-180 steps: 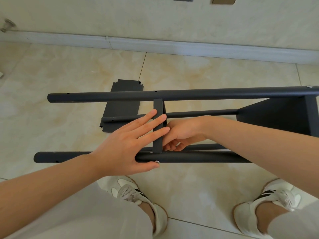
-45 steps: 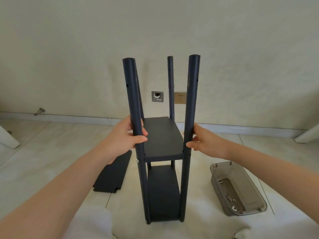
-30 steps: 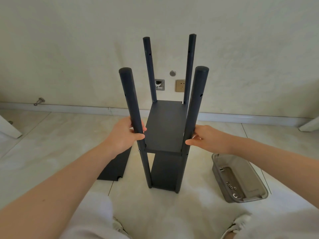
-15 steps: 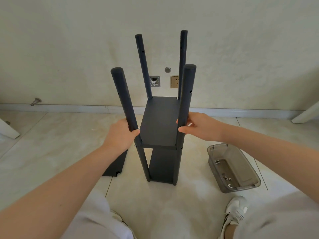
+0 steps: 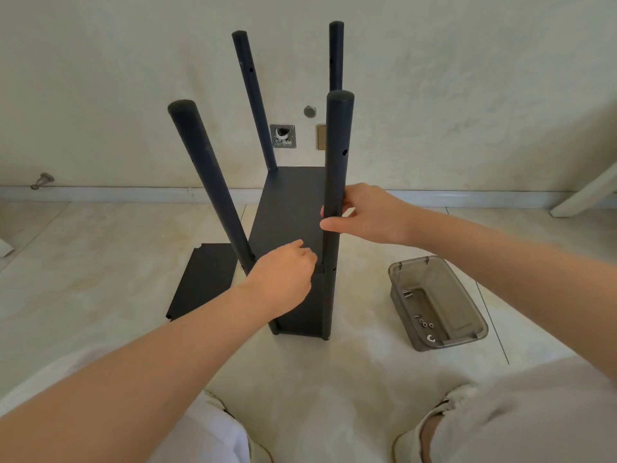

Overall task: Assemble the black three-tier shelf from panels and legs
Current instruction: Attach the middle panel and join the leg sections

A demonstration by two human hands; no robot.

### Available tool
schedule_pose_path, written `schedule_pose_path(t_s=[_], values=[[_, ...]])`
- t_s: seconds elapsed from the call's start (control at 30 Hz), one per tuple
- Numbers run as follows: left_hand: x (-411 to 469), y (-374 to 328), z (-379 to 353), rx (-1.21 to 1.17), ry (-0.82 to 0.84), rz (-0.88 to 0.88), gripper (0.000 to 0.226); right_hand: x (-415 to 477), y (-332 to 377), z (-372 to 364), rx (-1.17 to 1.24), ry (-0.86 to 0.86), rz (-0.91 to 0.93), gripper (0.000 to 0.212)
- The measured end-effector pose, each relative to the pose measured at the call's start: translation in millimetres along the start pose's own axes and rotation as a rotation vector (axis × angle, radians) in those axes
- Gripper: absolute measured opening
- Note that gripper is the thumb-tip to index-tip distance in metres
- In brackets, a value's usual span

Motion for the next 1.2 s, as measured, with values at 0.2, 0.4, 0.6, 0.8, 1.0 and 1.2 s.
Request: schedule_pose_path(t_s=[0.2, 0.4, 0.6, 0.8, 1.0, 1.2], values=[[20, 8, -39, 0.028, 0.037, 0.012, 0.077, -2, -7, 2, 0.05, 0.033, 0.033, 0.031], [18, 3, -49, -0.07, -0.316, 0.119, 0.074, -2, -14, 3, 0.139, 0.037, 0.034, 0.031], [12, -2, -49, -0.087, -0.541, 0.161, 0.056, 0, -34, -1, 0.296, 0.103, -0.055, 0.024], [13, 0, -52, -0.084, -0.509, 0.157, 0.055, 29, -114, -28, 0.079, 0.353, -0.436, 0.024], [13, -2, -52, -0.052, -0.523, 0.173, 0.056, 25, -218, -90, 0.229, 0.22, -0.822, 0.025], [13, -5, -51, -0.035, -0.554, 0.19, 0.055, -14, -285, -152, 0.044, 0.149, -1.014, 0.071]])
Point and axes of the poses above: each hand's wrist, its own x-axis towards the middle knuckle, its own z-axis out of the back of the hand, y = z × x, the point moved 6 cm from there along x, towards the middle knuckle, and after that the axes turned 11 degrees about -z, right-handed, at the moved point
